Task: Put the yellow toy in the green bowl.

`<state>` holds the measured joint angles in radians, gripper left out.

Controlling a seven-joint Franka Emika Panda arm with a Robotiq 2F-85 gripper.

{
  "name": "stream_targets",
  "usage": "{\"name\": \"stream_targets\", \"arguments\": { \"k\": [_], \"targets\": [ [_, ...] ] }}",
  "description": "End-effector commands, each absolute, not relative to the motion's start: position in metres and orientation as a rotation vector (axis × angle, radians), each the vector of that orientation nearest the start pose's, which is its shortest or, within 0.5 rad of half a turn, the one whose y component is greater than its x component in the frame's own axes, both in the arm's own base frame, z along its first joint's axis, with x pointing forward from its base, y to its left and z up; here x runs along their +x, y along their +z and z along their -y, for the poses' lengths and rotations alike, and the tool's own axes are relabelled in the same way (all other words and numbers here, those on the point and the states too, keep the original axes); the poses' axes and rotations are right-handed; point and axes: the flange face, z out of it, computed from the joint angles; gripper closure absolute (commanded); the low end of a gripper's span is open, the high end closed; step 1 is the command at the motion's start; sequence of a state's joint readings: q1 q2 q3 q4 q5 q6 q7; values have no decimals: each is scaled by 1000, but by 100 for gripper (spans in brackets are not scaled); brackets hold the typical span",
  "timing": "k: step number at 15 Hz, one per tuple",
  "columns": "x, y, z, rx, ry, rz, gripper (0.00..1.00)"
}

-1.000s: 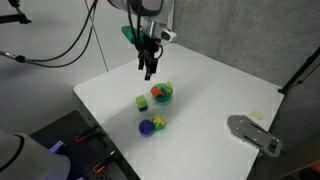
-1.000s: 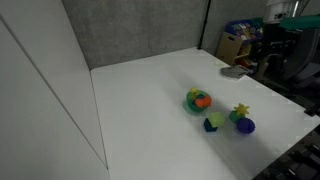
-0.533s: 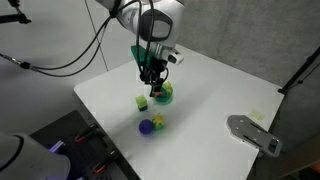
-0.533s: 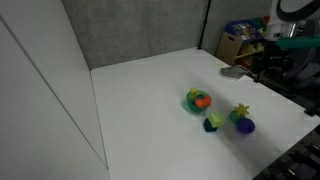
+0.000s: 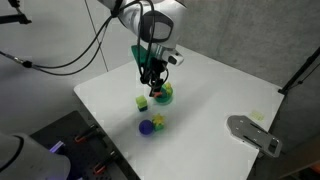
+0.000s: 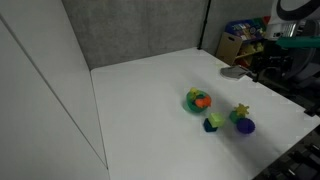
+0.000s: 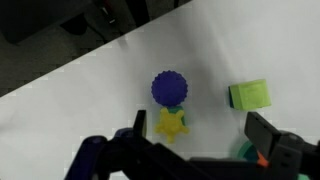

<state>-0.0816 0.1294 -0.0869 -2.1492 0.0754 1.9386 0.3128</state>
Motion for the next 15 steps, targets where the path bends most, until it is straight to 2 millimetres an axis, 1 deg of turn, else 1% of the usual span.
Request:
{"name": "stream_targets", "arguments": {
  "k": [1,4,8,12,15],
  "targets": [
    [510,307,86,-3033,447,-770,0],
    [508,286,93,-3061,376,-746,0],
    [499,244,95,-3088,288,-737,0],
    [487,200,98,-3108,271,-745,0],
    [481,172,100,-3129,252,-743,0]
  ]
}}
